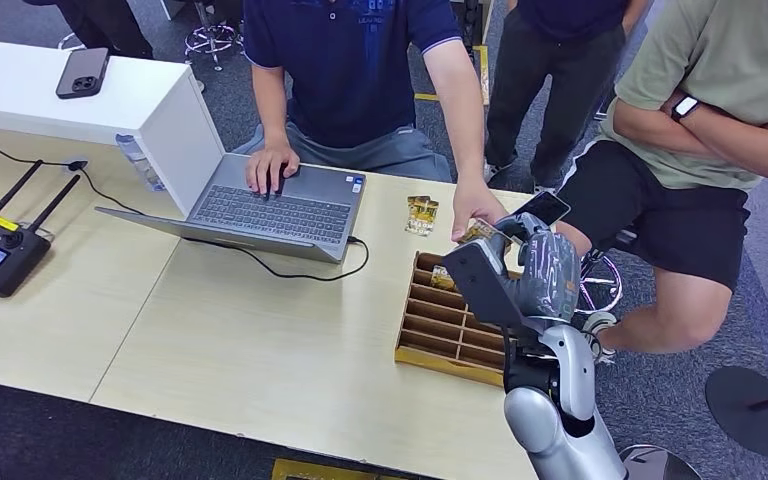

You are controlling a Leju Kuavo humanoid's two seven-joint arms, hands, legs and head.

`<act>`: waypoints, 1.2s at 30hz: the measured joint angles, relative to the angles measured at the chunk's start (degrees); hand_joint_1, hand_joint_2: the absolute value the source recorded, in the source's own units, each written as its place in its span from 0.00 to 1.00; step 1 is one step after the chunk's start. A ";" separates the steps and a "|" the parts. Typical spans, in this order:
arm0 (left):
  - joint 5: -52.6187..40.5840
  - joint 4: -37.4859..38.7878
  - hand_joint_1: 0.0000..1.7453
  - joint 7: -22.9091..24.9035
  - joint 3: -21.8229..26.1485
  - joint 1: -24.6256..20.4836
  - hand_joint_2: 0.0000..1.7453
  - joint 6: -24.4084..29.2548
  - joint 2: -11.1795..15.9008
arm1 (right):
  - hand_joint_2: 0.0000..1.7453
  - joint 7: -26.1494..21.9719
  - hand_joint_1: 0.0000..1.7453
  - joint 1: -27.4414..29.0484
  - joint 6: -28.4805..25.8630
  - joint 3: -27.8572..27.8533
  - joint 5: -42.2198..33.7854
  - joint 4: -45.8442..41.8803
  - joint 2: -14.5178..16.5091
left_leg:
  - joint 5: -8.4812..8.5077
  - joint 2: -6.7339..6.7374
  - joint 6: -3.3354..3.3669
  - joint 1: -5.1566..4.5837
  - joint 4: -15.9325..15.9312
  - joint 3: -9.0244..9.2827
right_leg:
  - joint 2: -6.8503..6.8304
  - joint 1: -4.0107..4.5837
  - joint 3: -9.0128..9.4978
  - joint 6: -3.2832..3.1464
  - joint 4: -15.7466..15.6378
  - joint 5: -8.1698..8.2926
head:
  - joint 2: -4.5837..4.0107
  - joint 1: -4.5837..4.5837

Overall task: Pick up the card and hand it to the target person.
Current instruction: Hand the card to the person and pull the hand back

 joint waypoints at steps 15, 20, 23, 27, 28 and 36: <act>0.95 0.00 0.00 -0.17 1.07 0.02 0.00 0.32 -0.07 | 1.00 0.05 0.33 -0.07 0.37 0.01 -0.64 0.77 0.23 | 0.01 0.00 0.00 0.00 -0.02 0.01 | -0.01 0.00 0.01 -0.01 -0.02 0.01 | 0.00 0.00; 1.05 -0.07 0.00 -0.32 1.23 0.06 0.00 0.46 -0.03 | 1.00 -0.40 0.00 0.31 -0.18 -0.46 -2.04 0.47 0.30 | 0.02 -0.01 0.00 0.00 -0.02 0.00 | -0.02 0.00 0.01 -0.01 -0.02 0.01 | 0.00 0.00; 1.18 -0.10 0.00 -0.52 1.41 0.07 0.00 0.49 0.02 | 1.00 -2.64 0.00 0.97 -0.33 -1.06 -7.31 0.02 0.06 | 0.01 -0.04 -0.01 0.00 -0.01 0.00 | -0.05 0.00 0.01 0.00 -0.01 0.00 | 0.00 0.00; 1.25 -0.04 0.00 -0.79 1.62 0.07 0.00 0.39 0.21 | 1.00 -7.08 0.00 2.37 -0.10 -2.20 -18.62 -0.44 -0.79 | 0.02 -0.10 0.00 0.01 -0.02 0.00 | -0.11 0.02 0.04 0.00 -0.04 -0.01 | 0.00 0.00; 1.23 -0.03 0.00 -0.92 1.66 0.08 0.00 0.32 0.34 | 1.00 -8.87 0.00 2.86 0.32 -2.44 -23.81 -0.45 -1.30 | 0.02 -0.11 0.00 0.01 -0.02 0.01 | -0.11 0.01 0.04 0.00 -0.05 -0.01 | 0.00 0.00; 1.00 0.04 0.00 -1.38 1.74 0.11 0.00 -0.27 1.23 | 1.00 -14.84 0.00 6.83 1.50 -3.17 -47.83 0.38 -6.69 | 0.02 -0.24 0.02 0.04 -0.05 0.06 | -0.23 0.04 0.15 0.02 -0.13 -0.03 | 0.00 0.00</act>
